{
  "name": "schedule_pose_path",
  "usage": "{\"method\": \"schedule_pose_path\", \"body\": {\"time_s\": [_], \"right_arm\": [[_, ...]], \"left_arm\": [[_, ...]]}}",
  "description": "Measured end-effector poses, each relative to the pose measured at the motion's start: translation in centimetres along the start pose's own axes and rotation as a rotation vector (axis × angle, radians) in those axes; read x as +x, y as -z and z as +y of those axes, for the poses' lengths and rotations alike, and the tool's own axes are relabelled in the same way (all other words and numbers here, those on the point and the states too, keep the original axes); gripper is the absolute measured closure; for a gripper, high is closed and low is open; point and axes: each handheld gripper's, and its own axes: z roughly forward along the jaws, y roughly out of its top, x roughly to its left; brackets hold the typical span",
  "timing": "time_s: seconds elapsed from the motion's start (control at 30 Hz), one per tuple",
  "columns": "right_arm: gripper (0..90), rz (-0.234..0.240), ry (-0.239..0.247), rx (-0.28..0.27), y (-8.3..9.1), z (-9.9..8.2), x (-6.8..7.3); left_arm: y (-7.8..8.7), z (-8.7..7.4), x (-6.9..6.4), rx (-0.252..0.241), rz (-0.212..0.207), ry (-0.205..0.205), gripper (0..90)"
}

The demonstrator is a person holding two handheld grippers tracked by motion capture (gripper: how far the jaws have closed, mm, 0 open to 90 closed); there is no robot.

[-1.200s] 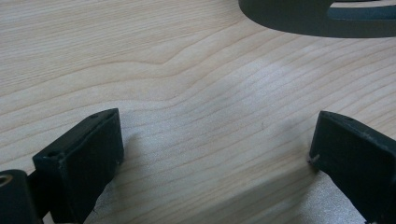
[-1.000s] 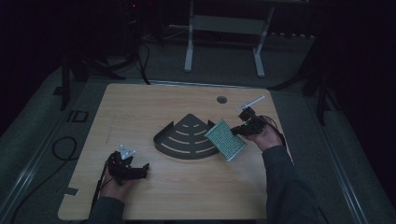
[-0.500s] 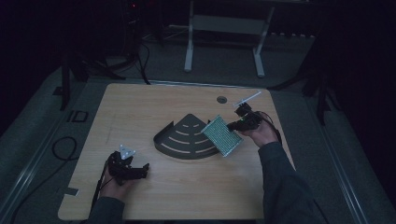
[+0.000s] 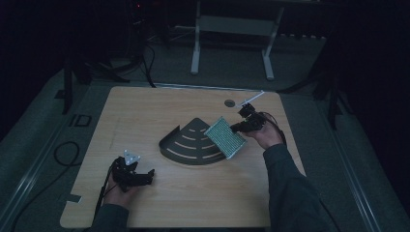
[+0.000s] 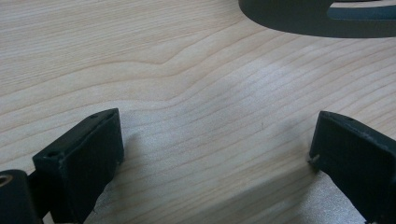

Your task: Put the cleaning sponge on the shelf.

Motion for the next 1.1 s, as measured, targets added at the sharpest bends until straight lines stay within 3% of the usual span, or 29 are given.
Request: {"method": "schedule_pose_path", "body": {"time_s": [0.37, 1.1], "right_arm": [[89.5, 0.003, 0.011, -0.009, -1.2, 0.6, -0.1], [89.5, 0.013, -0.028, -0.028, -2.7, 1.4, -0.5]], "left_arm": [[0.0, 0.0, 0.0, 0.001, 0.001, 0.0, 3.0], [0.0, 0.0, 0.0, 0.0, 0.001, 0.001, 3.0]]}}
